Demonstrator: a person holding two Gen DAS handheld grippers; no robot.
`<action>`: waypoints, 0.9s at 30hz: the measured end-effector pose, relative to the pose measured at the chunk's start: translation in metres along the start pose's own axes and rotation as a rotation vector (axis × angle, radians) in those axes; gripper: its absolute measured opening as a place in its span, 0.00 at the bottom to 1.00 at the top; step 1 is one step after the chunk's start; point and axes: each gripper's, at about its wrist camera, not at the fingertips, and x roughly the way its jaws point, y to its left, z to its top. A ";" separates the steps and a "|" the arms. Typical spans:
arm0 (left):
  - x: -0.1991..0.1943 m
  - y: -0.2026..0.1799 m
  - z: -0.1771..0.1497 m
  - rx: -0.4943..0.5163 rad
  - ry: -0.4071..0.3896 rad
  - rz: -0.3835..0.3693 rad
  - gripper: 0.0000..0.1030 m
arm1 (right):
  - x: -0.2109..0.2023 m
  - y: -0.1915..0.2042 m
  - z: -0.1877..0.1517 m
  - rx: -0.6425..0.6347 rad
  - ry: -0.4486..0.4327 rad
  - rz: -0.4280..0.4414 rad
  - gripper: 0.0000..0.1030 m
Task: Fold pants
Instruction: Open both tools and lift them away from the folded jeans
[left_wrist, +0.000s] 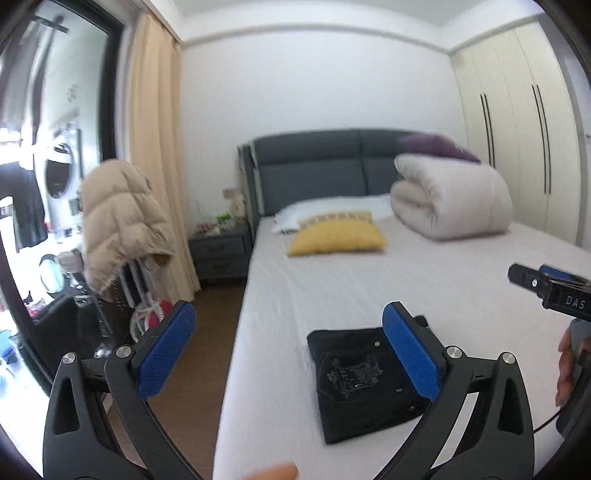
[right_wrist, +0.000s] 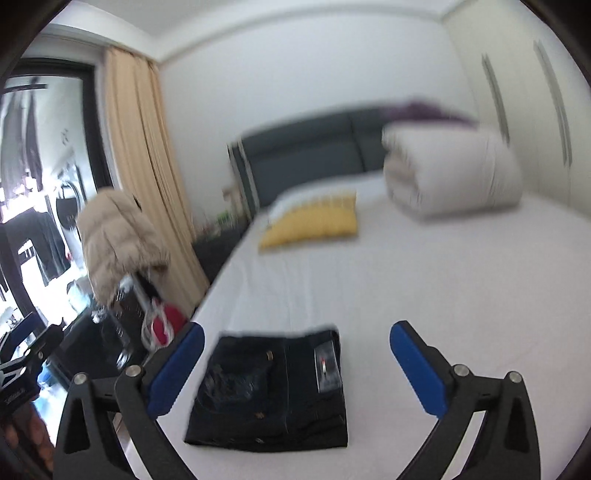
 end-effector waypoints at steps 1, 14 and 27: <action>-0.016 0.000 0.003 0.003 0.001 0.016 1.00 | -0.009 0.008 0.004 -0.020 -0.029 -0.023 1.00; -0.127 0.015 -0.007 -0.049 0.180 -0.055 1.00 | -0.110 0.035 -0.004 -0.002 0.082 -0.060 1.00; -0.091 0.016 -0.114 -0.141 0.508 -0.063 1.00 | -0.096 0.059 -0.076 -0.089 0.391 -0.246 1.00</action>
